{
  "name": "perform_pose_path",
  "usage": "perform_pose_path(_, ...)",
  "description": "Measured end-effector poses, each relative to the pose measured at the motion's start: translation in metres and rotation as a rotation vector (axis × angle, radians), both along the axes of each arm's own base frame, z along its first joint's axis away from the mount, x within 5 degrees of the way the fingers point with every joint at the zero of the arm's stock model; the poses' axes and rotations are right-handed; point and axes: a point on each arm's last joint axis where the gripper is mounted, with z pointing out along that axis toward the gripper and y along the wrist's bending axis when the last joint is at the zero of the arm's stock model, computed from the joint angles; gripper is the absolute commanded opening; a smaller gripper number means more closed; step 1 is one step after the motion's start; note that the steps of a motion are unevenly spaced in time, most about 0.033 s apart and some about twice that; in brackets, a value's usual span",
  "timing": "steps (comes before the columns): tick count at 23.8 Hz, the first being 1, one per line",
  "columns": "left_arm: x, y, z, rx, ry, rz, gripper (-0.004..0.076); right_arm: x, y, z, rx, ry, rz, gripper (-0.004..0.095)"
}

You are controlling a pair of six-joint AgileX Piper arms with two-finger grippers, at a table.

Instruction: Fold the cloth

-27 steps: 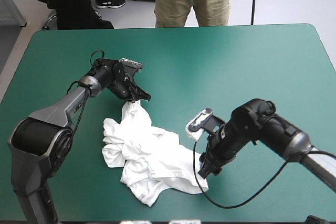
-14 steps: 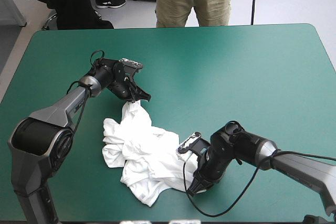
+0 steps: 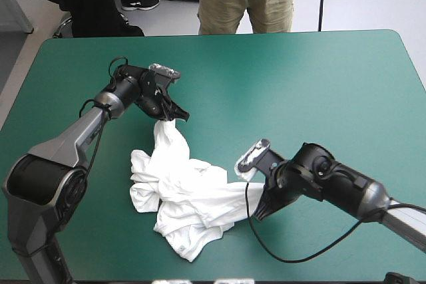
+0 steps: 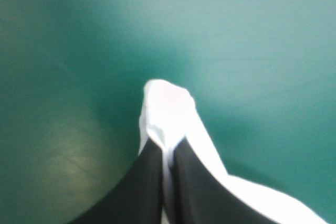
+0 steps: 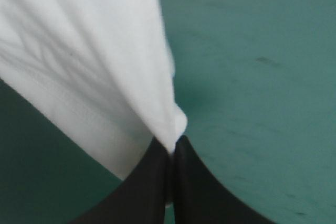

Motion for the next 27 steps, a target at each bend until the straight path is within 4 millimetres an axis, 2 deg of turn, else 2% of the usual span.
perform_pose_path(1, 0.001, 0.0, 0.027, -0.011, -0.069, -0.004, -0.0017, 0.004, -0.005, 0.028, 0.018, -0.104, -0.024, -0.0017)
perform_pose_path(5, 0.0, 0.002, 0.093, -0.054, -0.231, -0.006, -0.0017, 0.012, -0.016, 0.096, 0.083, -0.351, -0.079, -0.0018)
perform_pose_path(7, -0.006, 0.005, 0.162, -0.109, -0.404, -0.004, -0.0017, 0.017, -0.029, 0.16, 0.13, -0.592, -0.137, -0.0018)
perform_pose_path(11, -0.026, 0.014, 0.232, -0.143, -0.588, 0.003, -0.0017, 0.013, -0.049, 0.225, 0.181, -0.831, -0.203, -0.0017)
perform_pose_path(12, -0.043, 0.021, 0.267, -0.168, -0.689, 0.01, -0.0017, 0.008, -0.061, 0.251, 0.206, -0.928, -0.237, -0.0017)
perform_pose_path(13, -0.052, 0.024, 0.281, -0.181, -0.734, 0.013, -0.0017, 0.004, -0.067, 0.265, 0.222, -0.976, -0.251, -0.0017)
perform_pose_path(14, -0.074, 0.033, 0.31, -0.213, -0.828, 0.018, -0.0017, -0.004, -0.078, 0.288, 0.248, -1.053, -0.272, -0.0018)
perform_pose_path(15, -0.087, 0.037, 0.324, -0.23, -0.872, 0.02, -0.0017, -0.009, -0.085, 0.299, 0.265, -1.09, -0.279, -0.0018)
perform_pose_path(17, -0.138, 0.056, 0.367, -0.269, -1.037, 0.016, -0.0017, -0.032, -0.111, 0.338, 0.336, -1.218, -0.296, -0.0018)
perform_pose_path(21, -0.197, 0.079, 0.402, -0.285, -1.209, 0.023, -0.0017, -0.055, -0.135, 0.364, 0.387, -1.31, -0.3, -0.0017)
perform_pose_path(27, -0.271, 0.107, 0.432, -0.314, -1.417, 0.034, -0.0017, -0.087, -0.166, 0.389, 0.45, -1.413, -0.272, -0.0017)
